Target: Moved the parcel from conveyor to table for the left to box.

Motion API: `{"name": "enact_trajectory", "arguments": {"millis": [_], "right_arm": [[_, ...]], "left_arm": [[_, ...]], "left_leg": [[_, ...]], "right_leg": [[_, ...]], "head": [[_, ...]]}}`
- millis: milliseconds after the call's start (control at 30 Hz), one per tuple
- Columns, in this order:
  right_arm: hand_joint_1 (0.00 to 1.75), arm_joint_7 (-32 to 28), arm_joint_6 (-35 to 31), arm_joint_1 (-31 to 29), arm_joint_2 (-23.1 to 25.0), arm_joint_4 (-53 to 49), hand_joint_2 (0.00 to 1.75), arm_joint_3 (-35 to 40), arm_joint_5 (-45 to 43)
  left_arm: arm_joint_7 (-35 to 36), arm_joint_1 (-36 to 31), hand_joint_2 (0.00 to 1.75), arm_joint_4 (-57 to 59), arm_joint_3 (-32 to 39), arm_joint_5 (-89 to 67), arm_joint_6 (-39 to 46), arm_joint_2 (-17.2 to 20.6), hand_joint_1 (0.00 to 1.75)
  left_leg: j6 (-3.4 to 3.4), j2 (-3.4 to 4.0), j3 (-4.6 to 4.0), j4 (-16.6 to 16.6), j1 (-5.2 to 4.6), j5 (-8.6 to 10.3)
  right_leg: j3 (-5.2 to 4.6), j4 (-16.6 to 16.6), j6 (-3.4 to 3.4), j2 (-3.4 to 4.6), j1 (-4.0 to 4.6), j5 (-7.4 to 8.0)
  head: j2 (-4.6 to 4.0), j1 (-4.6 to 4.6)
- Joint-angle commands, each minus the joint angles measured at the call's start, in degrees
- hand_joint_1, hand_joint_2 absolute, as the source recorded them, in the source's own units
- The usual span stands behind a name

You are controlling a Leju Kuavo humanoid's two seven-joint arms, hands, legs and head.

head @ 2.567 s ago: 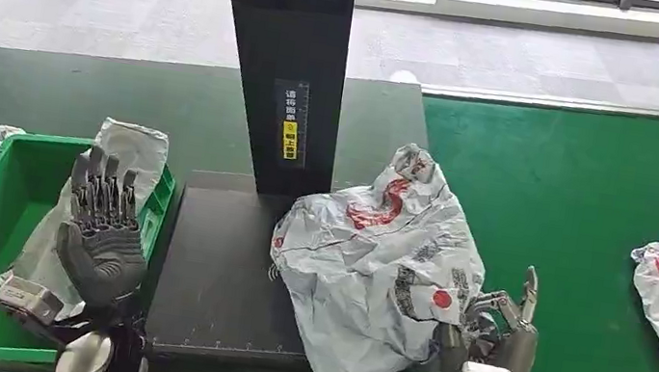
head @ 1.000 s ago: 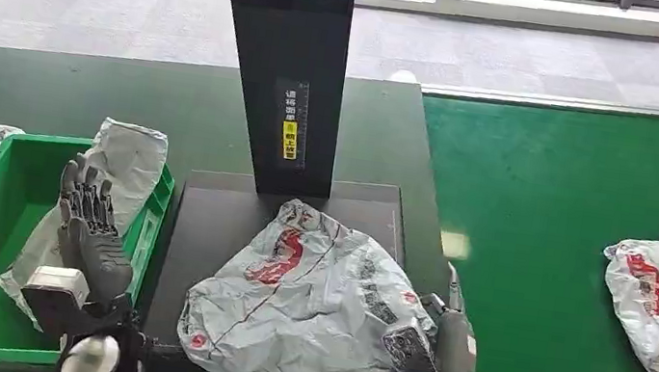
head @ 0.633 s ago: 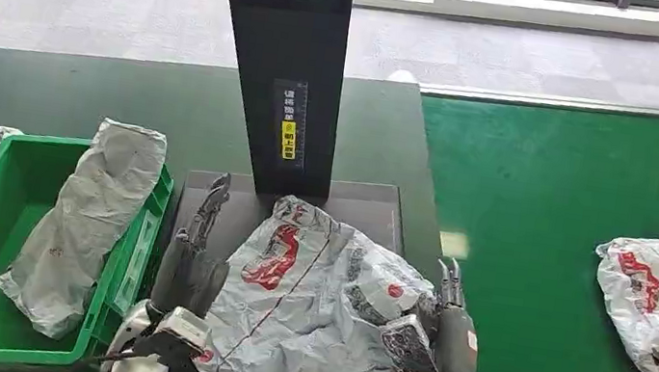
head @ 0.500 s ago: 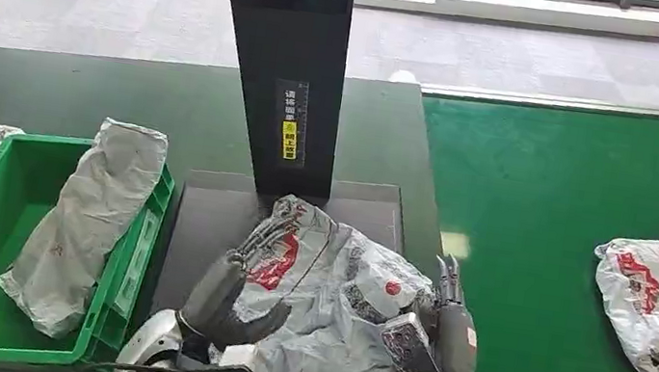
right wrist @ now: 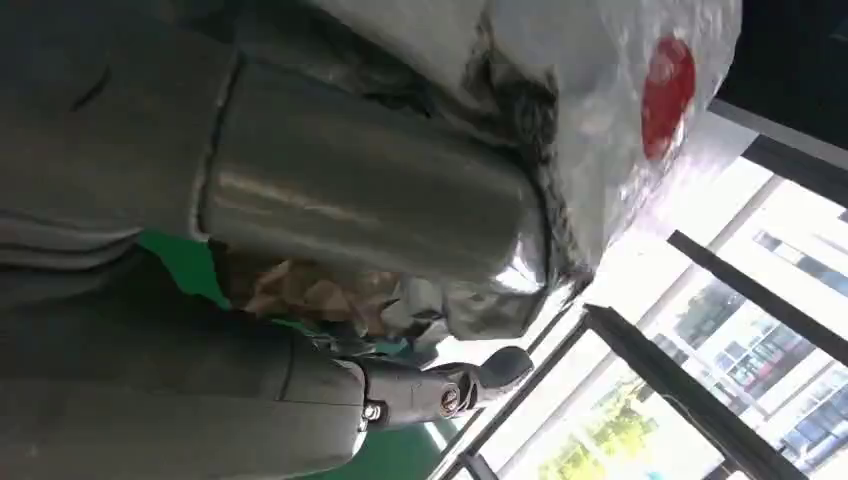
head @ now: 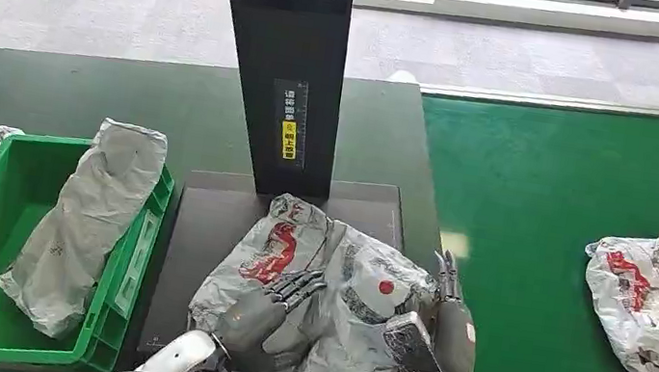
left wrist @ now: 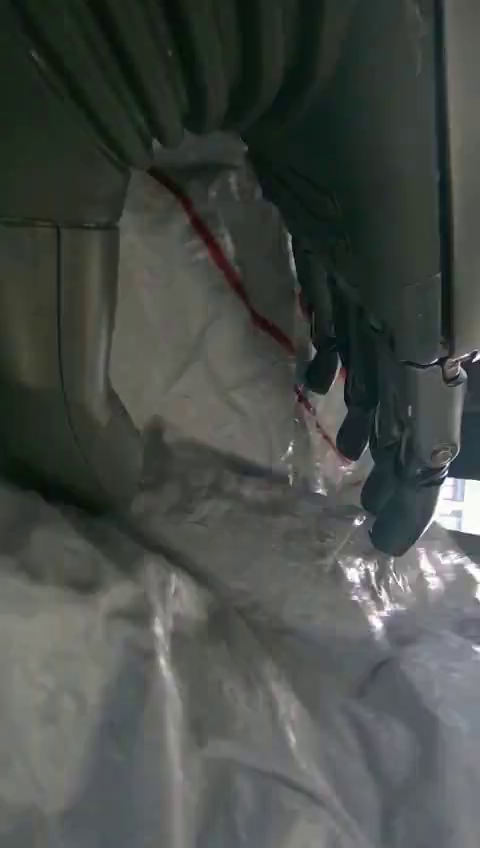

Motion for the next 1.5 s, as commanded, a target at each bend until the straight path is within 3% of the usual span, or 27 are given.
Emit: {"name": "enact_trajectory", "arguments": {"millis": [33, 167, 267, 367, 567, 633, 700, 767, 833, 933, 1067, 1133, 1500], "right_arm": [[0.00, -1.0, -0.1, -0.1, -1.1, 1.4, 0.00, -1.4, -1.4], [0.00, -1.9, 0.1, 0.3, -1.0, 0.5, 0.00, -1.3, -2.4], [0.00, -2.3, -0.5, 1.6, -0.9, -1.0, 0.00, -1.7, -2.9], [0.00, -2.7, -0.5, 2.6, -1.0, -2.2, 0.00, -1.8, -3.1], [0.00, -4.6, -1.2, 4.3, 0.1, -5.2, 0.00, -2.7, -4.8], [0.00, -5.9, -1.1, 4.2, 0.5, -5.6, 0.00, -2.4, -5.7], [0.00, -5.9, -1.2, 4.1, 0.6, -5.7, 0.00, -2.1, -5.7], [0.00, -5.9, -1.2, 4.1, 0.6, -5.7, 0.00, -2.1, -5.7], [0.00, -6.2, -1.2, 3.8, 0.7, -5.5, 0.00, -1.7, -5.9], [0.00, -7.3, -1.2, 3.4, 0.3, -5.3, 0.00, -0.5, -7.2], [0.00, -9.4, -0.5, 3.5, -0.3, -5.5, 0.00, 0.1, -10.5], [0.00, -10.9, 0.8, 3.5, -0.5, -5.3, 0.00, -0.2, -13.5], [0.00, -12.2, 2.0, 3.0, 0.1, -5.1, 0.00, -1.0, -15.0]], "left_arm": [[5.8, -4.2, 1.75, 13.3, -1.3, -7.3, 2.6, 2.3, 1.75], [8.8, -3.5, 1.75, 15.1, -1.0, -10.2, 1.1, 2.6, 1.75], [7.7, -2.4, 1.75, 13.5, -1.0, -10.2, 7.9, 3.0, 1.75], [7.7, -2.1, 1.75, 11.3, -0.8, -10.3, 7.0, 2.9, 1.75], [7.0, 0.2, 1.75, -1.6, 2.2, -11.5, 16.2, 1.2, 1.75], [6.7, 1.4, 1.75, -5.6, 3.9, -12.2, 25.2, 0.1, 1.75], [6.5, 2.2, 1.75, -7.5, 3.9, -12.5, 24.7, 0.2, 1.75], [6.5, 2.2, 1.75, -7.5, 3.9, -12.5, 24.7, 0.2, 1.75], [6.3, 3.1, 1.75, -9.6, 5.6, -11.7, 34.4, -0.9, 1.75], [1.8, 7.6, 1.75, -23.4, 9.2, -9.7, 34.6, -3.5, 1.75], [-8.0, 10.7, 1.75, -31.4, 15.4, -6.3, 34.6, -9.1, 1.75], [-10.7, 10.8, 1.75, -34.3, 17.5, -2.9, 34.6, -9.3, 1.75], [-10.6, 9.9, 1.75, -39.3, 20.0, -0.1, 34.6, -9.3, 1.75]], "left_leg": [[0.04, 0.00, 0.08, -0.2, 0.02, 0.11], [0.04, 0.02, 0.16, -0.1, -0.02, 0.04], [0.05, 0.18, 0.17, -0.2, 0.01, 0.10], [0.06, 0.14, 0.09, -0.2, 0.02, 0.08], [0.09, 0.15, -0.25, 0.0, 0.02, -0.11], [0.02, 0.15, -0.25, 0.0, 0.03, -0.12], [-0.03, 0.02, 0.19, 0.0, 0.03, -0.06], [0.00, 0.09, 0.04, 0.1, 0.04, -0.03], [-0.01, 0.08, 0.19, 0.0, 0.02, -0.03], [0.00, 0.15, 0.05, 0.1, 0.04, -0.04], [0.02, 0.36, -0.09, 0.2, 0.09, -0.11], [0.03, 0.36, -0.05, 0.1, 0.05, -0.10], [0.04, 0.16, 0.01, 0.0, 0.03, -0.01]], "right_leg": [[0.13, -0.2, -0.06, -0.20, 0.05, 0.08], [0.21, -0.1, -0.04, -0.08, 0.01, 0.03], [0.20, -0.2, -0.07, -0.03, 0.04, 0.14], [0.29, -0.2, -0.02, -0.05, 0.04, 0.09], [0.29, 0.0, -0.04, -0.06, 0.06, -0.08], [0.26, 0.0, -0.06, -0.04, 0.11, -0.12], [0.24, 0.0, -0.06, -0.09, 0.12, -0.10], [0.06, 0.0, -0.08, -0.07, 0.14, -0.07], [0.21, 0.0, -0.09, -0.04, 0.11, -0.03], [0.06, 0.0, -0.09, 0.03, 0.11, 0.00], [-0.09, 0.1, -0.10, 0.17, 0.15, 0.01], [-0.05, 0.1, -0.11, 0.12, 0.13, 0.00], [0.07, 0.0, -0.08, -0.04, 0.14, 0.02]], "head": [[0.00, 0.00], [0.00, -0.02], [0.00, 0.00], [0.00, -0.02], [0.00, -0.02], [0.00, 0.00], [0.00, 0.00], [0.00, -0.02], [0.00, 0.00], [0.00, 0.00], [0.00, 0.00], [0.00, 0.00], [0.00, 0.00]]}}
